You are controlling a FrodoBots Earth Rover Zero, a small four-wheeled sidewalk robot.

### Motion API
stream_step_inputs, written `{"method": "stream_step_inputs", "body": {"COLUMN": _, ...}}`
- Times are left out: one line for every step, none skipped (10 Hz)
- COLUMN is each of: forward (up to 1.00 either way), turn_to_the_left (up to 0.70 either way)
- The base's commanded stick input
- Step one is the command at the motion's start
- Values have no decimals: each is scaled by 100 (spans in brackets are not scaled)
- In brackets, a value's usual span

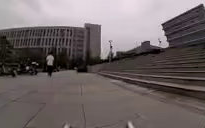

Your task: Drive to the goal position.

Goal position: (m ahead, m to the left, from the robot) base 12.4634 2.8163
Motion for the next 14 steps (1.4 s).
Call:
{"method": "stream_step_inputs", "body": {"forward": 70, "turn_to_the_left": 14}}
{"method": "stream_step_inputs", "body": {"forward": 70, "turn_to_the_left": 14}}
{"method": "stream_step_inputs", "body": {"forward": 70, "turn_to_the_left": 14}}
{"method": "stream_step_inputs", "body": {"forward": 70, "turn_to_the_left": 14}}
{"method": "stream_step_inputs", "body": {"forward": 70, "turn_to_the_left": 14}}
{"method": "stream_step_inputs", "body": {"forward": 70, "turn_to_the_left": 14}}
{"method": "stream_step_inputs", "body": {"forward": 70, "turn_to_the_left": 14}}
{"method": "stream_step_inputs", "body": {"forward": 70, "turn_to_the_left": 14}}
{"method": "stream_step_inputs", "body": {"forward": 70, "turn_to_the_left": 14}}
{"method": "stream_step_inputs", "body": {"forward": 70, "turn_to_the_left": 14}}
{"method": "stream_step_inputs", "body": {"forward": 70, "turn_to_the_left": 14}}
{"method": "stream_step_inputs", "body": {"forward": 70, "turn_to_the_left": 14}}
{"method": "stream_step_inputs", "body": {"forward": 70, "turn_to_the_left": 14}}
{"method": "stream_step_inputs", "body": {"forward": 70, "turn_to_the_left": 14}}
